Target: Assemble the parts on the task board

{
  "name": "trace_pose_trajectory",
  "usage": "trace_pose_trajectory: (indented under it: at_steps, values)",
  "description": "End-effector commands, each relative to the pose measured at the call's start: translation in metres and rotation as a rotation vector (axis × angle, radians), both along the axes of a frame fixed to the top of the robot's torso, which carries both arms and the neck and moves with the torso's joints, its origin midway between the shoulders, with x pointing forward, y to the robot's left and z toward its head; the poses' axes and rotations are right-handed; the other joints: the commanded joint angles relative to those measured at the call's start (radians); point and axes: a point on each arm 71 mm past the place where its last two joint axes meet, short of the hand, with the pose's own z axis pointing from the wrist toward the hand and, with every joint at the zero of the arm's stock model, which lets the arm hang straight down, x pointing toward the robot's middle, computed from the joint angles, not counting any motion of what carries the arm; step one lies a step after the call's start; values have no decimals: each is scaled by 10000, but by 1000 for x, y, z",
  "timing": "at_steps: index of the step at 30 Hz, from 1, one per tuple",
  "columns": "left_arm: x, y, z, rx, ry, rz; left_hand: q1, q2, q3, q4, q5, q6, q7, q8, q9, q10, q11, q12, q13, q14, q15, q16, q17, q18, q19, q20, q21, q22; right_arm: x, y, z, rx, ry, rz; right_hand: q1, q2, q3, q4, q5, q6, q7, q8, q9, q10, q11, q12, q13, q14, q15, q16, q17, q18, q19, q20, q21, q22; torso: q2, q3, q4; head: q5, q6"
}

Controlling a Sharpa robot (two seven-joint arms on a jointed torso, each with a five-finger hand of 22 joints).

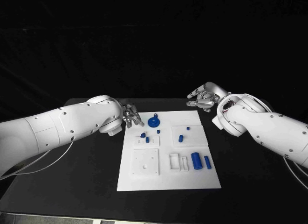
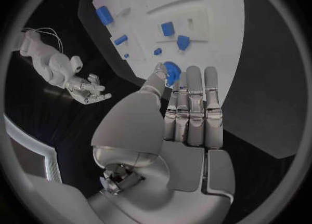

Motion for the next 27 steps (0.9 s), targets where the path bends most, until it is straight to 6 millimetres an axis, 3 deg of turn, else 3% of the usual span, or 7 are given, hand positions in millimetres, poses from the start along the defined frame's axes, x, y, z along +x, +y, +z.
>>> trace_pose_trajectory:
  at_steps: [1,5,11,27]
  values:
    - [1,-1,-5,719,-6,-138,-2,-55,-142,41,-31,45,-1,-3,-10,62,-7,-62,1,61,1,-9,-7,133,80,-6,-63,-22,0,2,0,-24,-21,132,-81,36,-39,-7,34,51,33,-40,6,-22,4,-33,-15,4,-42,-56,-3,162,555,-59,-21,896,20,2,-6,-21,-7]
    - [1,-3,-11,1068,232,-208,-156,-183,-360,174,-32,39,3,4,-5,35,15,-70,6,83,11,43,17,132,120,0,-87,-33,0,2,0,-23,-20,139,-81,36,-39,-7,34,51,33,-40,6,-22,4,-33,-15,4,-42,-56,-3,162,555,-59,-21,896,6,11,2,-35,-29]
    - [3,-3,-15,1335,329,-237,118,-91,-855,477,-30,97,-11,14,1,-18,17,-7,7,16,8,188,69,129,205,-3,-186,-69,0,2,0,-21,-17,147,-87,41,-54,10,46,53,31,-41,5,-22,3,-30,-14,5,-43,-54,-1,163,556,-59,-22,895,-13,5,4,-26,-46]
    - [-2,-13,-28,1291,890,-526,90,5,-823,510,-34,108,-1,-3,-4,-292,100,-455,-21,394,-15,665,220,228,437,-27,30,327,0,3,0,-16,-5,178,-87,41,-54,10,46,53,31,-41,5,-22,3,-30,-14,5,-43,-54,-1,163,556,-59,-22,895,-6,7,-1,-30,-47]
